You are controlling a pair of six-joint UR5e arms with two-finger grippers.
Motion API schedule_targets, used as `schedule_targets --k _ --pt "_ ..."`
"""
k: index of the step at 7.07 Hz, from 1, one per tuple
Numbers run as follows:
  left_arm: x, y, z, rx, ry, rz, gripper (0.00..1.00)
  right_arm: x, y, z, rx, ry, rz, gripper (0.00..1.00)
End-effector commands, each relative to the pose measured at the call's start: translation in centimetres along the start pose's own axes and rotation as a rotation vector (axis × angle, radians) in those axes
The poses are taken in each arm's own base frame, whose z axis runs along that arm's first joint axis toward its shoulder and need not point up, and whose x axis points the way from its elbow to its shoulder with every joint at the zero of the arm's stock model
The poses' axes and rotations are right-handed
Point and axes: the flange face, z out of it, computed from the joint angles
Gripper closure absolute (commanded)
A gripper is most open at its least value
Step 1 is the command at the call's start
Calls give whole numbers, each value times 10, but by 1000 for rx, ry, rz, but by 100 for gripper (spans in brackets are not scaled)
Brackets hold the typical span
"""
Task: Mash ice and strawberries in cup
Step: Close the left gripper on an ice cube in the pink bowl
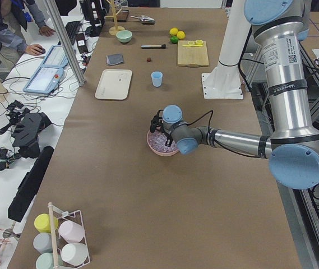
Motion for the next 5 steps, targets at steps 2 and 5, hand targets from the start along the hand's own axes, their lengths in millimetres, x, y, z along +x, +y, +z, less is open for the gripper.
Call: schedule_targets --k 2,5 --pt "-3 2 1 -1 -8 1 59 1 3 2 -3 -1 3 0" --pt "-5 4 0 -1 -11 -2 66 1 3 2 -3 -1 2 0"
